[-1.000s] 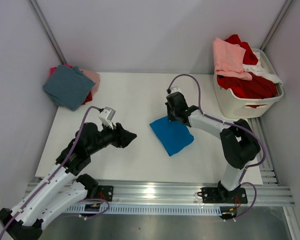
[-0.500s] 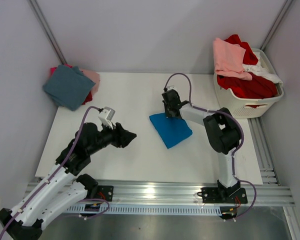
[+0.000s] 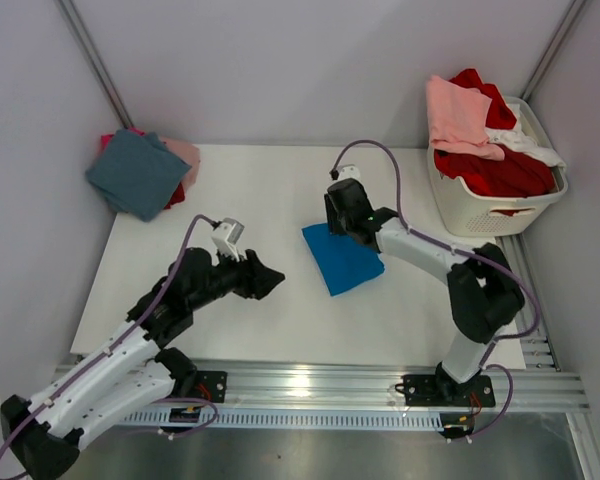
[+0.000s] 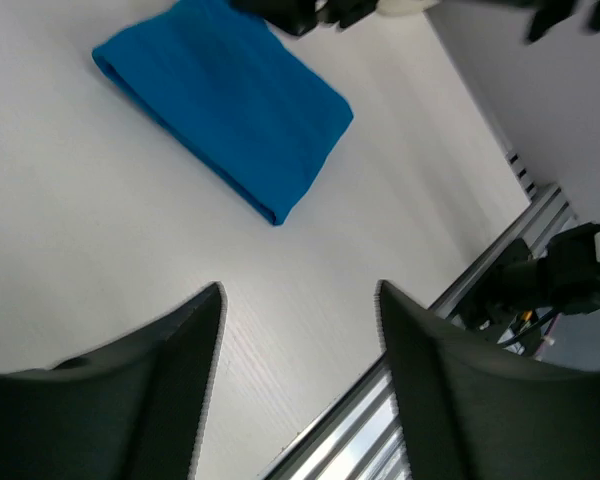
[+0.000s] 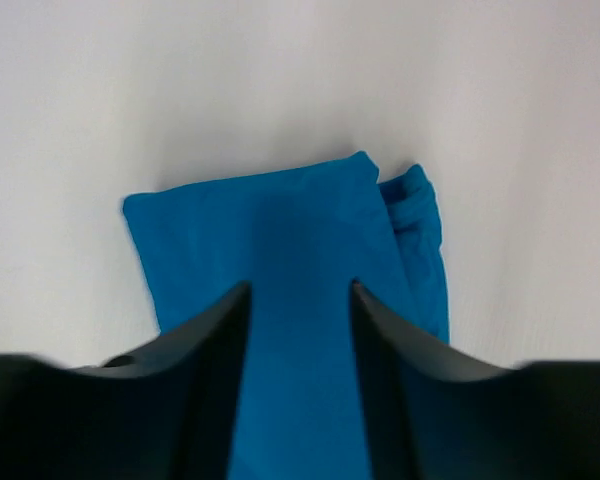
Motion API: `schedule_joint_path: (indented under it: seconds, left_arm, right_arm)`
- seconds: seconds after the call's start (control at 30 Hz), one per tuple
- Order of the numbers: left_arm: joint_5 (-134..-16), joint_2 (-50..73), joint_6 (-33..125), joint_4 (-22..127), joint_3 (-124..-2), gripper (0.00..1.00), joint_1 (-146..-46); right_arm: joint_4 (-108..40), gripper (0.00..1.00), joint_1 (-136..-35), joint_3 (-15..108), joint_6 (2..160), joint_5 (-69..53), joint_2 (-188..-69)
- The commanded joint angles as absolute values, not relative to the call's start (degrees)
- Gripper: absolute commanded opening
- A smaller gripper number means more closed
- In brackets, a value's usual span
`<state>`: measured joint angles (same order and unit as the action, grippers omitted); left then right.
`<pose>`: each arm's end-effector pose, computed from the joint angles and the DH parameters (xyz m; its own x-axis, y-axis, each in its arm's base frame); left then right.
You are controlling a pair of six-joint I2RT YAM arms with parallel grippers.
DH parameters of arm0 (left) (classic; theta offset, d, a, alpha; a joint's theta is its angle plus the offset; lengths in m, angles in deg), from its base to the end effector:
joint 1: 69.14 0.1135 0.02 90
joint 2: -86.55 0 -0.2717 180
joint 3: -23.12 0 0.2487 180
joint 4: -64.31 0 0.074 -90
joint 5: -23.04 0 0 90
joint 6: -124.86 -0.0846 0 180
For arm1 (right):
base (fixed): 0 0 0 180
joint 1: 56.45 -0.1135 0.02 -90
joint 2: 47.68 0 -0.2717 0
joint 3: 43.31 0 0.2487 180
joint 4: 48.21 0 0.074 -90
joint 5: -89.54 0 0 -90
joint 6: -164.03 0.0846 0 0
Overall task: Fold and stack the t-shirts
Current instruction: Smooth out wrinkles on the folded tshirt
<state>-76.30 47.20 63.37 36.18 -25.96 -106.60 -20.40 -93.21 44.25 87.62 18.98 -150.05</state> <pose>0.1539 -0.1352 0.2781 -0.5650 -0.1605 -0.8094 0.5152 0.6976 -0.4979 0.3628 0.2359 0.2112 -0.6138 -0.1819 -0.7682 -0.2304 0.9720 -0.0461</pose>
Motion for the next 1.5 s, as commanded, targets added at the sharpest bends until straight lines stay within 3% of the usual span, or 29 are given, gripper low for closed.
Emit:
schedule_joint_path:
  seconds: [0.0, 0.03, 0.07, 0.27, 0.43, 0.57, 0.83, 1.0, 1.07, 1.2, 1.47]
  left_arm:
    - [-73.8, 43.8, 68.1, 43.2, -22.3, 0.66, -108.5]
    - [-74.0, 42.3, 68.8, 44.4, -21.9, 0.88, -108.5]
    - [-73.8, 37.9, 70.1, 44.8, -22.0, 0.99, -108.5]
    - [-76.2, 22.8, 73.2, 40.0, -29.4, 0.99, -108.3]
    - [-77.7, 19.9, 76.3, 44.7, -28.9, 0.99, -106.9]
    - [-77.5, 13.5, 75.7, 42.5, -33.6, 0.99, -105.9]
    - [-88.9, -3.4, 79.0, 46.2, -39.7, 0.99, -102.7]
    - [-90.6, -5.2, 78.7, 46.3, -42.1, 0.99, -100.6]
    - [-89.0, -4.5, 77.3, 44.7, -43.1, 0.99, -100.3]
    - [-88.6, -3.5, 73.1, 41.1, -48.3, 0.99, -100.2]
    - [-90.7, -7.7, 66.3, 33.3, -61.1, 0.99, -100.1]
  right_arm:
    - [-19.6, 0.56, -93.6, 40.3, 89.0, 24.4, -142.2]
    - [-18.7, 0.59, -93.5, 39.4, 90.4, 25.5, -141.7]
    - [-18.0, 0.63, -92.7, 37.3, 91.3, 25.8, -141.1]
    - [-19.7, 0.82, -91.3, 28.5, 96.5, 23.6, -138.7]
    - [-20.8, 0.87, -90.3, 24.3, 97.1, 23.1, -136.5]
    - [-21.5, 0.88, -89.0, 23.5, 97.0, 21.7, -136.4]
    - [-22.2, 0.88, -87.9, 24.3, 98.4, 16.2, -139.5]
    - [-22.4, 0.87, -89.1, 21.5, 102.1, 11.8, -136.3]
    - [-21.9, 0.87, -91.3, 19.4, 103.1, 13.2, -131.5]
    - [-18.8, 0.88, -100.0, 17.9, 103.0, 28.3, -120.9]
    - [-14.7, 0.87, -103.5, 15.7, 106.5, 28.9, -112.7]
